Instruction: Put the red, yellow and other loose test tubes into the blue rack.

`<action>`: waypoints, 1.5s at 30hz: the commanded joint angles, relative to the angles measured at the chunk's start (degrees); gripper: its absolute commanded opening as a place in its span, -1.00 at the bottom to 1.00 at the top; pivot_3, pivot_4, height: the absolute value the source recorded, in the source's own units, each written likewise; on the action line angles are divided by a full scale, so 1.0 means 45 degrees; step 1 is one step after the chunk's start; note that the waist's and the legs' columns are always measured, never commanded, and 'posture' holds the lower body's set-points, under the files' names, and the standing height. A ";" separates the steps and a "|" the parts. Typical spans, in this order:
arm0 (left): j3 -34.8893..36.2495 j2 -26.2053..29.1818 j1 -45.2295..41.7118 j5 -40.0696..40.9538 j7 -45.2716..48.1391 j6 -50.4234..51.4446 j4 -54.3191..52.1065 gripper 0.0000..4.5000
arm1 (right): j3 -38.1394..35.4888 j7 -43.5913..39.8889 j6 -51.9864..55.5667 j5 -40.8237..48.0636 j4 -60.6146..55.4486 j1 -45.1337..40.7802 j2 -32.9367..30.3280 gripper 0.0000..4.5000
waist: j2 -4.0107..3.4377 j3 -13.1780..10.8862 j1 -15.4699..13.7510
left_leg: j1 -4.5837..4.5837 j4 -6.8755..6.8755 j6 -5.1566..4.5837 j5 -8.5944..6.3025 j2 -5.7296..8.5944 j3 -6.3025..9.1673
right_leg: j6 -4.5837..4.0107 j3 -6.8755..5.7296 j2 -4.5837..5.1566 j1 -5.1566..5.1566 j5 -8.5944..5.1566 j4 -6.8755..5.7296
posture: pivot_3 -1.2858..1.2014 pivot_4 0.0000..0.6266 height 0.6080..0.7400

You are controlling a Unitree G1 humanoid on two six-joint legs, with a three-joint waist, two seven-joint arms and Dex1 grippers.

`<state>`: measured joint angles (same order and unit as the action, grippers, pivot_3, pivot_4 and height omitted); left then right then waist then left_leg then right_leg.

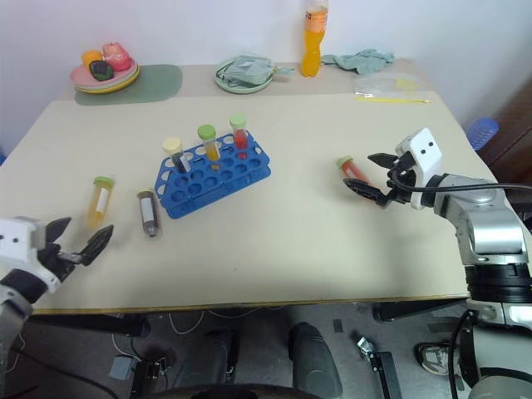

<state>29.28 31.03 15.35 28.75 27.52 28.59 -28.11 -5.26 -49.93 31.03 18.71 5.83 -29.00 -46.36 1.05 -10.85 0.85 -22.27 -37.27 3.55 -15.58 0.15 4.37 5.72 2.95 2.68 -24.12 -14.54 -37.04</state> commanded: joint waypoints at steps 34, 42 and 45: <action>-0.6944 -0.1337 -0.1777 -0.1006 0.0116 -0.0320 -0.2178 1.00 | 0.5507 -0.0649 0.1540 -0.6260 1.3655 -1.0397 0.3181 -0.57 | -0.0041 -0.0015 0.0082 | -0.0028 0.0011 -0.0004 -0.0001 0.0005 -0.0011 | 0.0003 0.0005 0.0002 -0.0052 0.0007 -0.0010 | 0.03 -0.52 1.00; -0.6383 -0.1329 -0.1631 -0.0987 -0.0077 -0.0278 -0.2112 1.00 | 0.3588 -0.2157 0.0180 -0.4423 0.8467 -0.8518 0.2903 -0.66 | -0.0073 -0.0031 0.0122 | -0.0030 0.0016 -0.0004 -0.0002 0.0004 -0.0009 | 0.0004 0.0005 0.0001 -0.0055 0.0006 -0.0009 | 0.03 -0.52 1.00; -0.5931 -0.1504 -0.1522 -0.1115 -0.0393 -0.0577 -0.1808 1.00 | 0.1414 -0.0935 -0.0718 -0.2283 0.2865 -0.5511 0.4241 -0.66 | -0.0058 -0.0020 0.0123 | -0.0029 0.0030 -0.0005 -0.0002 -0.0005 0.0014 | 0.0004 -0.0003 -0.0014 -0.0055 0.0003 -0.0010 | 0.03 -0.52 1.00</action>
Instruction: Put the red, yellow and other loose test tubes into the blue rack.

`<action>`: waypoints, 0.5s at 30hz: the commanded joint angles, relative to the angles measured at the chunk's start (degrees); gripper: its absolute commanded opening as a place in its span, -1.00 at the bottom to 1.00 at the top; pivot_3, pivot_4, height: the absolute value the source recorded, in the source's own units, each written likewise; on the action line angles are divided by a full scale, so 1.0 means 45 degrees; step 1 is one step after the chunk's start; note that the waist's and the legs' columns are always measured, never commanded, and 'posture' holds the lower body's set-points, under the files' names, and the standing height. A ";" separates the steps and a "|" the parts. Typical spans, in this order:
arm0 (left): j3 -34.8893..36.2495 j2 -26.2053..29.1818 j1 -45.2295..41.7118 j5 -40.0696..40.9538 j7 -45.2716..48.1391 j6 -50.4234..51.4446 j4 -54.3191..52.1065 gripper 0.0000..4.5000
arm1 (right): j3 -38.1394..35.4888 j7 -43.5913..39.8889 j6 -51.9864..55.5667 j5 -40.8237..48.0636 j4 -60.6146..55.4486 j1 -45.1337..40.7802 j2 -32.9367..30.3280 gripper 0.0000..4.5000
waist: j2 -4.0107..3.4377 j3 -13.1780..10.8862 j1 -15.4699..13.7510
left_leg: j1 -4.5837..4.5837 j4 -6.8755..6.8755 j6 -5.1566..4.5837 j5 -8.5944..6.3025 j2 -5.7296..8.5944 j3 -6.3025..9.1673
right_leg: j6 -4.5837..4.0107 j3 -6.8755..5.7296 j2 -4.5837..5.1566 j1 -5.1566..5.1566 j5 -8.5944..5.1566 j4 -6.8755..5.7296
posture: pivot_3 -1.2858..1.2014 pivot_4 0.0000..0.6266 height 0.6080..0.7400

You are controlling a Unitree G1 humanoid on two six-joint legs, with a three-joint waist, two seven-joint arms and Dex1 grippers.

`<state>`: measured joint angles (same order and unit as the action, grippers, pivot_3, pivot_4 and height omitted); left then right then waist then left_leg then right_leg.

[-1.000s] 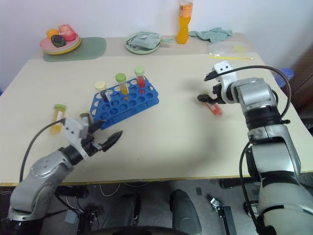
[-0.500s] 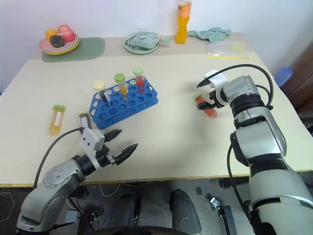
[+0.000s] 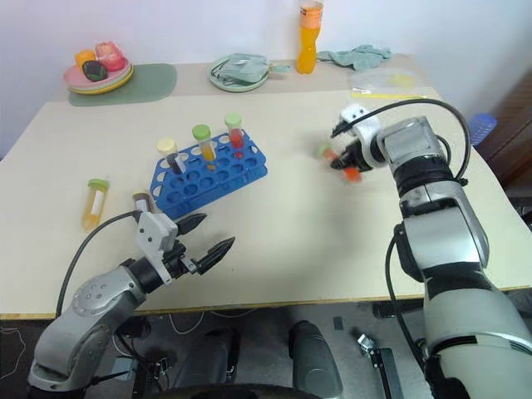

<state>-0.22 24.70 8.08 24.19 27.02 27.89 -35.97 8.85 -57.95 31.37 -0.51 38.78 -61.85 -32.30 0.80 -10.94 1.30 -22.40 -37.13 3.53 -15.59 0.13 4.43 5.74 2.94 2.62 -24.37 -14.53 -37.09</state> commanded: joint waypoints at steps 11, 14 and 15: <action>0.1791 -0.0617 -0.0776 -0.0311 -0.0891 -0.1486 0.1575 1.00 | -0.2286 0.7326 -0.4673 0.2607 -0.4837 0.4106 0.8720 -0.66 | -0.0004 0.0005 0.0226 | 0.0006 -0.0026 0.0014 0.0008 0.0010 0.0009 | -0.0003 0.0000 0.0008 -0.0002 0.0003 -0.0049 | 0.03 -0.52 1.00; 0.1872 -0.0530 -0.0665 -0.0303 -0.0812 -0.1493 0.1509 1.00 | -0.2384 0.7680 -0.5743 0.2591 -0.3228 0.3628 0.8913 -0.66 | -0.0004 0.0005 0.0246 | 0.0005 -0.0024 0.0015 0.0009 0.0014 0.0005 | -0.0003 -0.0001 0.0015 0.0000 0.0003 -0.0039 | 0.03 -0.52 1.00; 0.1903 -0.0532 -0.0608 -0.0289 -0.0816 -0.1484 0.1441 1.00 | -0.2396 0.7706 -0.6031 0.2616 -0.2761 0.3498 0.8952 -0.66 | -0.0005 0.0004 0.0257 | 0.0005 -0.0022 0.0016 0.0009 0.0013 0.0005 | -0.0004 0.0000 0.0014 0.0000 0.0003 -0.0040 | 0.03 -0.52 1.00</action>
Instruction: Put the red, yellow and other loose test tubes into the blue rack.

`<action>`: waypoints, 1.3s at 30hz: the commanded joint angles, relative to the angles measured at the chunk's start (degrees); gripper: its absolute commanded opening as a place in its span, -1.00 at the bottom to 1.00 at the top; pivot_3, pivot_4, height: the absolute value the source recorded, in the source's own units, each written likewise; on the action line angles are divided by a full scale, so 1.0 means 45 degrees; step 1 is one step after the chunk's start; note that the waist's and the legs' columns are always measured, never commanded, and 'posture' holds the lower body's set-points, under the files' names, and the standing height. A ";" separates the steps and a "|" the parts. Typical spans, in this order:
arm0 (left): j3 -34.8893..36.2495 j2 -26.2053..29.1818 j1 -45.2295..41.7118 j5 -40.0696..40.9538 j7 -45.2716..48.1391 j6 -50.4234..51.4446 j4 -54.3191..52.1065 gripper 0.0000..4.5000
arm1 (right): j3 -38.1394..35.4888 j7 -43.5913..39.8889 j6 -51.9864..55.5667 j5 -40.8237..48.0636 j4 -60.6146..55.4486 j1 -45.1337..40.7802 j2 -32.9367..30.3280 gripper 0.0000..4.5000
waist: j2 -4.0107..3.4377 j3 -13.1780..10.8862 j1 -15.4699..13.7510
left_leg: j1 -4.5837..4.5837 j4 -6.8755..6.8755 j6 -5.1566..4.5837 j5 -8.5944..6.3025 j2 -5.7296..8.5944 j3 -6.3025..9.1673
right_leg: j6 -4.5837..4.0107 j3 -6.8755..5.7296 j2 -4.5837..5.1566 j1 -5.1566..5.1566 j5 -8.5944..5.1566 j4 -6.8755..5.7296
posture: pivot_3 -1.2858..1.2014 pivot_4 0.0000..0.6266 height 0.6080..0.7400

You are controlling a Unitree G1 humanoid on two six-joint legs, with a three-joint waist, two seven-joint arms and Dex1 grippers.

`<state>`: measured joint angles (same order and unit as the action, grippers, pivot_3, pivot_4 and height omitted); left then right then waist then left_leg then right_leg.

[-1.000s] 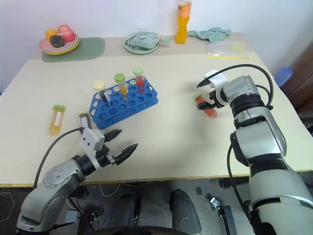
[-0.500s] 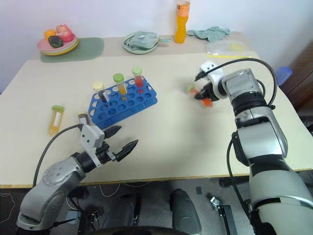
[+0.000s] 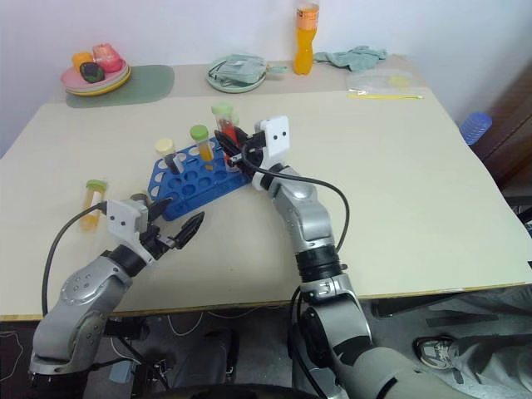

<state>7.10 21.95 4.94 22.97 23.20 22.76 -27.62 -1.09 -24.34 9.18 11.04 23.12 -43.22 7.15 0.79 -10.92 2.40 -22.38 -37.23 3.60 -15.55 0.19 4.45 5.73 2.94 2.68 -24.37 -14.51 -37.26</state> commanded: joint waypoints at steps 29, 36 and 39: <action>0.0084 -0.0168 0.0475 -0.0017 -0.0112 -0.0425 -0.0792 1.00 | -0.1032 0.1259 -0.5870 -0.0272 0.7126 -0.2759 0.0148 -0.66 | -0.0004 -0.0002 0.0071 | 0.0008 0.0019 -0.0001 0.0000 -0.0008 0.0001 | -0.0002 0.0003 -0.0009 -0.0007 -0.0001 -0.0001 | 0.03 -0.52 1.00; 0.0048 -0.0127 0.0344 0.0084 -0.0239 -0.0066 -0.1087 1.00 | -0.0567 0.1596 -0.6973 -0.1188 0.7438 -0.2632 0.0217 -0.66 | -0.0004 -0.0003 0.0070 | 0.0007 0.0018 -0.0001 0.0000 -0.0007 0.0000 | -0.0002 0.0004 -0.0007 -0.0007 -0.0001 -0.0001 | 0.03 -0.52 1.00; 0.0020 -0.0139 0.0344 0.0097 -0.0257 0.0031 -0.1175 1.00 | -0.0573 0.1890 -0.7420 -0.1385 0.7842 -0.2806 0.0262 -0.66 | -0.0005 -0.0003 0.0072 | 0.0008 0.0019 -0.0001 0.0000 -0.0007 0.0001 | -0.0003 0.0003 -0.0009 -0.0007 -0.0001 -0.0001 | 0.03 -0.52 1.00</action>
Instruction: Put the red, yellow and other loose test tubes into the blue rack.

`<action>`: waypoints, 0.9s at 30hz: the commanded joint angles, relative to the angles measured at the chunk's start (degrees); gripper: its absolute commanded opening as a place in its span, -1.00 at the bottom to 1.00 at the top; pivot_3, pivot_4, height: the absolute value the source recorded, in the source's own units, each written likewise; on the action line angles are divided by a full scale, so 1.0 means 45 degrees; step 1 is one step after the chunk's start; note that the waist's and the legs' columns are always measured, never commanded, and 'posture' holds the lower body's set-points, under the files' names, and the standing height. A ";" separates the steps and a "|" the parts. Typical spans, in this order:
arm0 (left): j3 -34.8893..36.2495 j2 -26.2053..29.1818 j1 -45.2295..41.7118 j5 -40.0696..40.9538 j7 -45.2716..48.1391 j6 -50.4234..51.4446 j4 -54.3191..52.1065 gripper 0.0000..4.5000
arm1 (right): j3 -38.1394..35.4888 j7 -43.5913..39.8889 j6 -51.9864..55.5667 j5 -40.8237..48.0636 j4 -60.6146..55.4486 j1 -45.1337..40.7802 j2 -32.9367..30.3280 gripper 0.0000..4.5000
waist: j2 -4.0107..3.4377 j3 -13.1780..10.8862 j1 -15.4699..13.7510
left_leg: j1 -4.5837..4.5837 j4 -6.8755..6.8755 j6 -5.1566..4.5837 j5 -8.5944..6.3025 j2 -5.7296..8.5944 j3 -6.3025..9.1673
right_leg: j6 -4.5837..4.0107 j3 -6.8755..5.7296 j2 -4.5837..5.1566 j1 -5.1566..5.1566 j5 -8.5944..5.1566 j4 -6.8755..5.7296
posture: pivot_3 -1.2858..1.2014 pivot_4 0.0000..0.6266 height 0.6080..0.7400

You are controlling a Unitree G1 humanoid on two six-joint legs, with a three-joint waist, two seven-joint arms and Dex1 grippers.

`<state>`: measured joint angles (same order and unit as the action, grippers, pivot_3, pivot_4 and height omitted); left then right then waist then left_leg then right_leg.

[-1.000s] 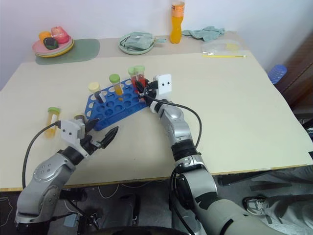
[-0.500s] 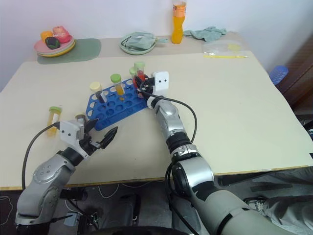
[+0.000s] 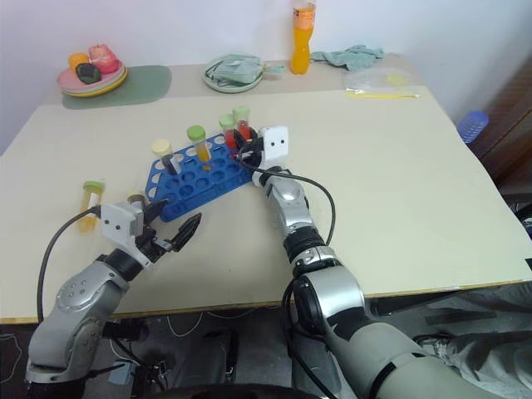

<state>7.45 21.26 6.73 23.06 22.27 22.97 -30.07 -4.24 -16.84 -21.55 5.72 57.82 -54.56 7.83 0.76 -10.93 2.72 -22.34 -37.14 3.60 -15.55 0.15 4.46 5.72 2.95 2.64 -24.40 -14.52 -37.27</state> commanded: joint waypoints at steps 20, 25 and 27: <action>-0.0101 -0.0046 0.0127 0.0133 -0.0062 0.0318 -0.0970 1.00 | 0.0137 0.1320 -0.1773 -0.0727 0.1799 -0.0557 0.0562 -0.66 | -0.0001 0.0001 0.0264 | 0.0004 0.0006 0.0000 0.0000 -0.0003 0.0005 | -0.0001 0.0000 -0.0003 0.0001 -0.0001 -0.0001 | 0.03 -0.52 1.00; -0.0127 -0.0056 0.0061 0.0141 0.0016 0.0297 -0.0886 1.00 | 0.0367 0.2138 -0.1796 -0.1228 0.1964 -0.0628 0.0634 -0.66 | -0.0001 0.0001 0.0252 | 0.0003 0.0005 0.0001 0.0000 -0.0002 0.0004 | -0.0002 0.0000 -0.0001 0.0001 -0.0001 -0.0001 | 0.03 -0.52 1.00; -0.0123 -0.0059 0.0037 0.0131 0.0055 0.0267 -0.0825 1.00 | 0.0424 0.2138 -0.1900 -0.1271 0.1931 -0.0622 0.0700 -0.66 | -0.0001 0.0001 0.0251 | 0.0004 0.0005 0.0001 0.0000 -0.0002 0.0005 | -0.0001 0.0001 0.0000 0.0002 -0.0001 -0.0001 | 0.03 -0.52 1.00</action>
<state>7.39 21.12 7.05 23.19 22.37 24.70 -32.09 -2.53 -7.67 -29.21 0.32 66.08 -57.26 9.72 0.76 -10.92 3.85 -22.32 -37.12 3.60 -15.55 0.15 4.48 5.71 2.96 2.64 -24.40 -14.52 -37.27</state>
